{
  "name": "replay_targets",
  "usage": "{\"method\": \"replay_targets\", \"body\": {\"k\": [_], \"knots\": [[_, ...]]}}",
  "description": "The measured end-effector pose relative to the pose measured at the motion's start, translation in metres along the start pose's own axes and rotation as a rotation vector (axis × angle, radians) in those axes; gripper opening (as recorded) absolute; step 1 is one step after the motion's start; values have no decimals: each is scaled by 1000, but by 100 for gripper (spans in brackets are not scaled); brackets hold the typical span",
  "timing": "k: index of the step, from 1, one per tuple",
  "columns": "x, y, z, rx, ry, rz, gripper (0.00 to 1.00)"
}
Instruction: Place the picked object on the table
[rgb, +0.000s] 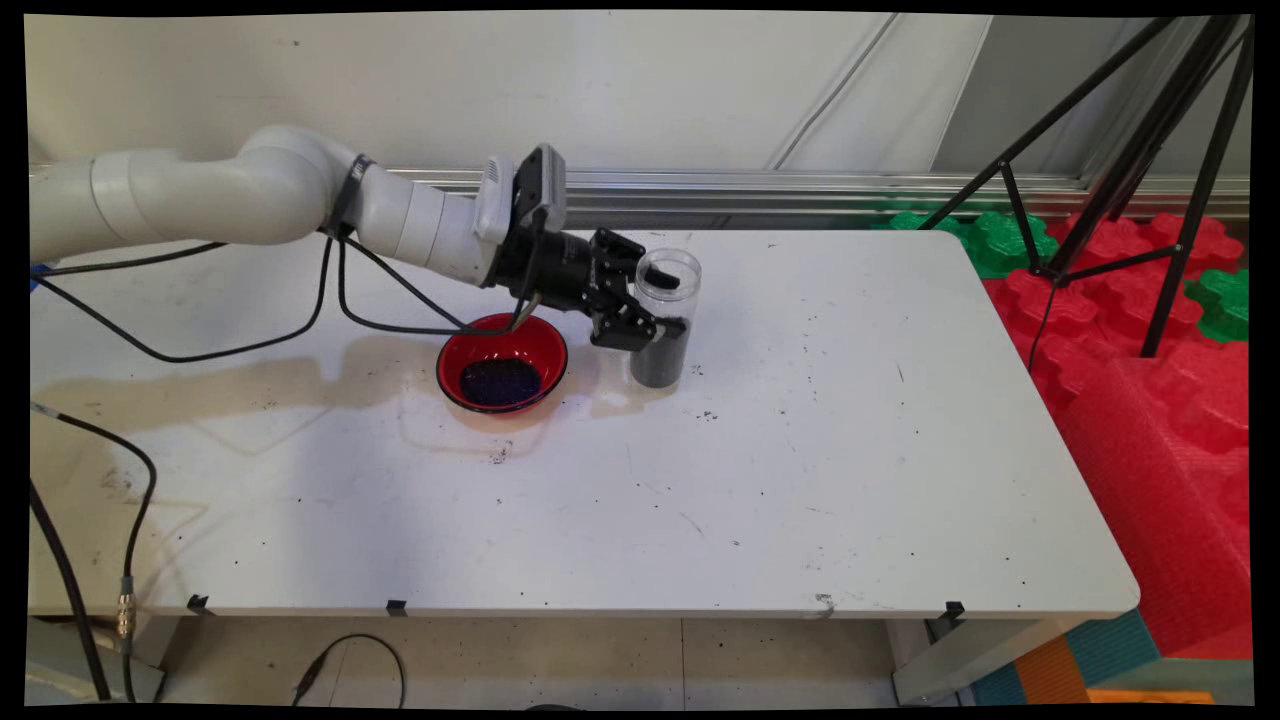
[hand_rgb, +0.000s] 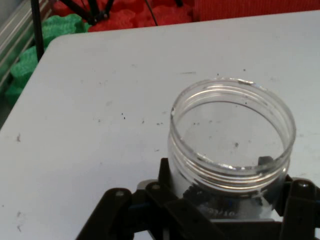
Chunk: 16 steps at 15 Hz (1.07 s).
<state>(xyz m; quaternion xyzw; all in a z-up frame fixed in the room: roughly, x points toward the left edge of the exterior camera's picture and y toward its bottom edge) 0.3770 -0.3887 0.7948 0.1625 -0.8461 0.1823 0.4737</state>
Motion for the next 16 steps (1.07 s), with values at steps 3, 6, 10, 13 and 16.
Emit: {"method": "replay_targets", "body": {"k": [3, 6, 10, 13, 16], "knots": [[-9, 0, 6, -10, -7, 2, 0], [-15, 0, 11, -18, -13, 3, 0], [-22, -1, 15, -25, -19, 7, 0], [-26, -2, 17, -31, -24, 11, 0], [-29, -2, 18, -35, -27, 15, 0]]}}
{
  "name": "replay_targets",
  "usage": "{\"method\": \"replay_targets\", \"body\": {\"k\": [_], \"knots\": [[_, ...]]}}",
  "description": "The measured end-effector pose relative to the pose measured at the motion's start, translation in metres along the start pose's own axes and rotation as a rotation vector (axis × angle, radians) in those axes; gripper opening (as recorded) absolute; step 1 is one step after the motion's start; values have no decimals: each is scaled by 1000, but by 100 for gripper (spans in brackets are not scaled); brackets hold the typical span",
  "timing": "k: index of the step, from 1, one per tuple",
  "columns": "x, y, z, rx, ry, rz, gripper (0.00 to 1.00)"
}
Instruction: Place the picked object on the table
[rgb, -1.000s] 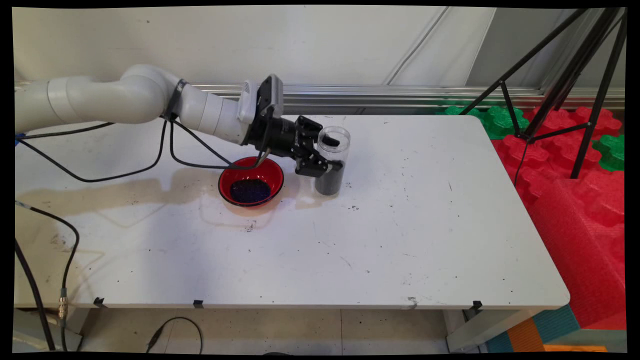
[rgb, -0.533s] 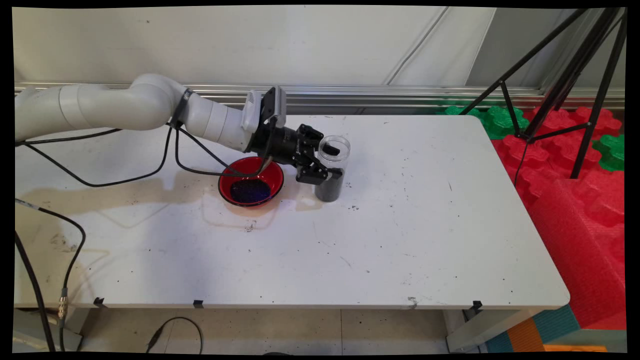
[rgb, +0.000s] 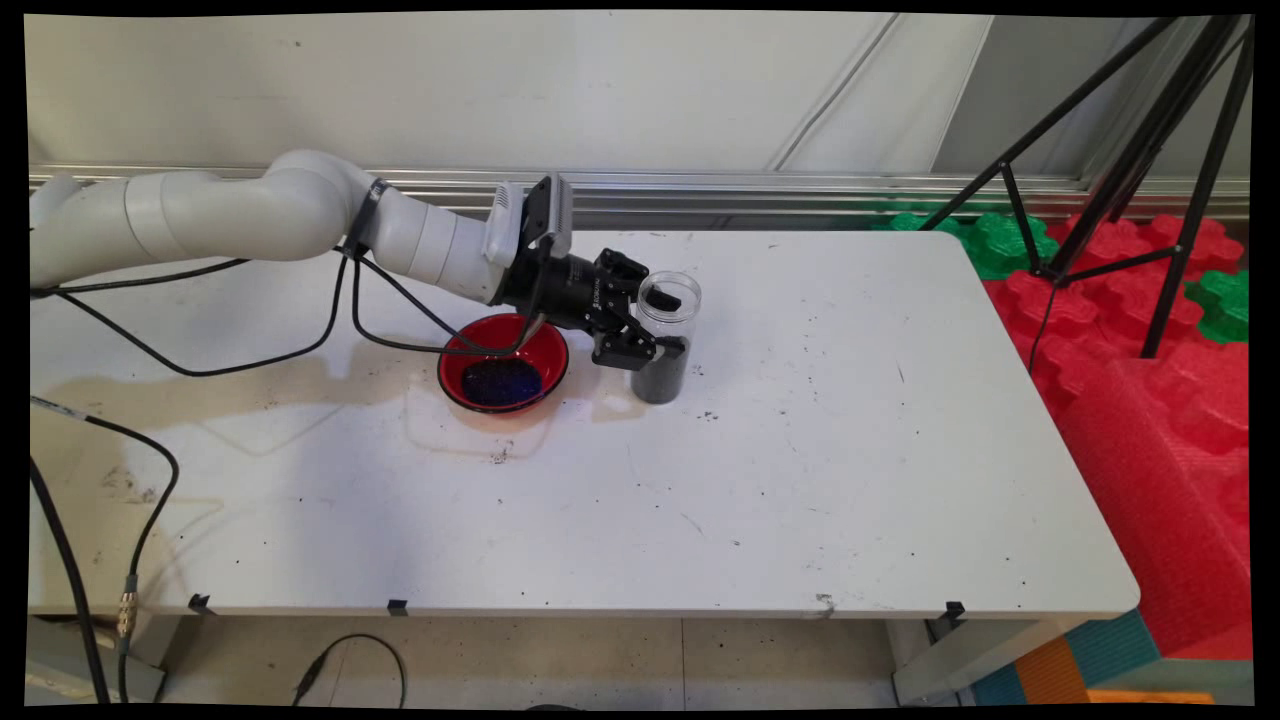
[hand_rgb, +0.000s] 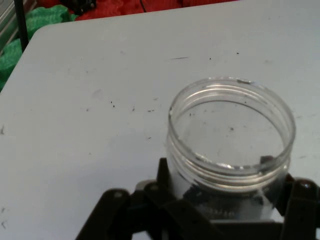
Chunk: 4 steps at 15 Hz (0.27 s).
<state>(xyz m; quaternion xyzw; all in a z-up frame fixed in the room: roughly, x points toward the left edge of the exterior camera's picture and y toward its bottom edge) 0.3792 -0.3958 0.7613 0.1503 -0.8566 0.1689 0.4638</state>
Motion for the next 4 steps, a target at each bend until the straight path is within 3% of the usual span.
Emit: {"method": "replay_targets", "body": {"k": [1, 2, 4], "knots": [[-1, 0, 0, -2, -3, 0, 0], [-2, 0, 0, -2, -2, -1, 100], [-2, 0, -1, -6, 0, 2, 100]]}}
